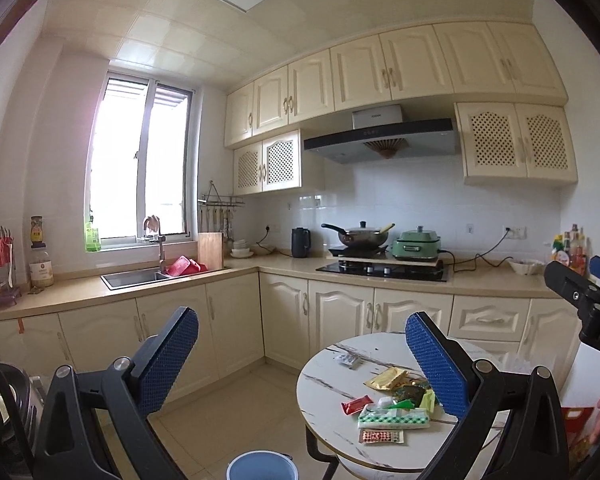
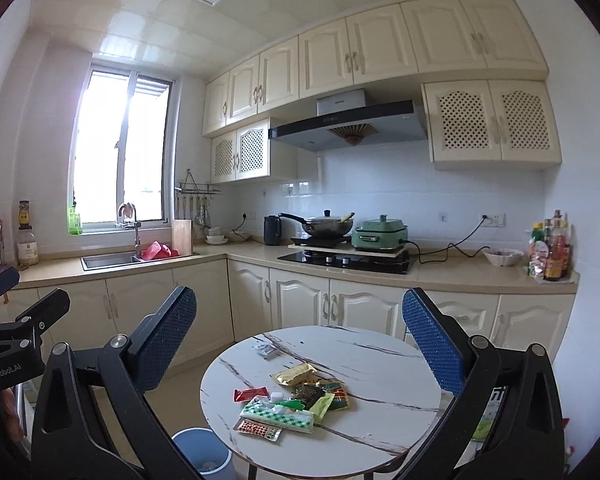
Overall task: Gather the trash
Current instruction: 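Move both tools away from the bucket back toward the table, then lower the right gripper onto the green-checkered package and close it, then grasp the red-white checkered snack packet with the left gripper while the right holds the green package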
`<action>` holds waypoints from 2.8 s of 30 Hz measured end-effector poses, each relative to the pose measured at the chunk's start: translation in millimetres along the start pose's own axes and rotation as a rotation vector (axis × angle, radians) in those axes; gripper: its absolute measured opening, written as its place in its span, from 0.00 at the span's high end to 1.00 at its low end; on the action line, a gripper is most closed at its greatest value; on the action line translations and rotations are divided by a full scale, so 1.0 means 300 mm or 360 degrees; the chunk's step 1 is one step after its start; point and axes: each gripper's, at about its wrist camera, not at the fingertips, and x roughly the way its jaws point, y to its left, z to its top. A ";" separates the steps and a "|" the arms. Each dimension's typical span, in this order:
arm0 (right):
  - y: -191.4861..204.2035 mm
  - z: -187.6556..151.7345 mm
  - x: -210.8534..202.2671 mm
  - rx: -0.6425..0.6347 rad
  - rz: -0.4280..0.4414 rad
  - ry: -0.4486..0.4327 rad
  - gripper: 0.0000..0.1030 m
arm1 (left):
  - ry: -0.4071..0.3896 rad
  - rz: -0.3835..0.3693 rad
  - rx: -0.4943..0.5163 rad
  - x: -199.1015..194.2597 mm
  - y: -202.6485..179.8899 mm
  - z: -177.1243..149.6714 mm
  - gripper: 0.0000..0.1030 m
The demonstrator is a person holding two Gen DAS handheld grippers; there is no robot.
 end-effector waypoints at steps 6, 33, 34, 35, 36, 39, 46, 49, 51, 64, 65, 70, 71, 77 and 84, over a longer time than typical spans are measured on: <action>-0.057 -0.060 0.083 0.0042 -0.0054 0.0105 0.00 | 0.0106 -0.0013 -0.0005 0.125 0.015 0.002 0.01; -0.060 -0.773 0.751 -0.0117 0.0112 0.1125 0.00 | 0.0911 -0.0115 -0.0013 1.033 -0.076 0.036 0.01; -0.049 -0.782 0.770 -0.0143 0.0128 0.1138 0.00 | 0.0920 -0.0117 -0.0013 1.044 -0.077 0.031 0.01; -0.031 -0.792 0.793 -0.0177 0.0156 0.1156 0.00 | 0.0929 -0.0123 -0.0012 1.063 -0.077 0.031 0.01; -0.011 -0.803 0.814 -0.0214 0.0187 0.1166 0.00 | 0.0935 -0.0124 -0.0012 1.076 -0.076 0.035 0.01; 0.049 -0.819 0.867 -0.0333 0.0273 0.1161 0.00 | 0.0952 -0.0124 -0.0017 1.108 -0.076 0.031 0.01; 0.116 -0.870 0.999 -0.0453 0.0428 0.1245 0.00 | 0.0976 -0.0127 -0.0017 1.143 -0.075 0.008 0.01; 0.088 -0.887 1.042 -0.0355 0.0410 0.1325 0.00 | 0.0989 -0.0131 -0.0023 1.152 -0.079 -0.011 0.01; 0.067 -0.886 1.048 -0.0297 0.0392 0.1330 0.05 | 0.0998 -0.0134 -0.0025 1.153 -0.081 -0.024 0.01; -0.002 -0.858 0.971 -0.0158 0.0469 0.1284 0.54 | 0.1034 -0.0186 0.0005 1.160 -0.125 -0.069 0.01; -0.007 -0.855 0.965 -0.0144 0.0473 0.1274 0.55 | 0.1039 -0.0187 0.0003 1.161 -0.128 -0.072 0.01; -0.041 -0.850 0.915 -0.0070 0.0450 0.1254 0.59 | 0.1054 -0.0198 0.0008 1.164 -0.130 -0.075 0.01; -0.053 -0.846 0.897 -0.0044 0.0413 0.1247 0.59 | 0.1056 -0.0197 0.0009 1.168 -0.122 -0.072 0.01; -0.052 -0.840 0.902 -0.0025 0.0417 0.1257 0.53 | 0.1067 -0.0208 -0.0001 1.171 -0.113 -0.074 0.01; 0.014 -0.847 1.004 -0.0153 0.0456 0.1351 0.41 | 0.1096 -0.0223 0.0011 1.193 -0.107 -0.082 0.01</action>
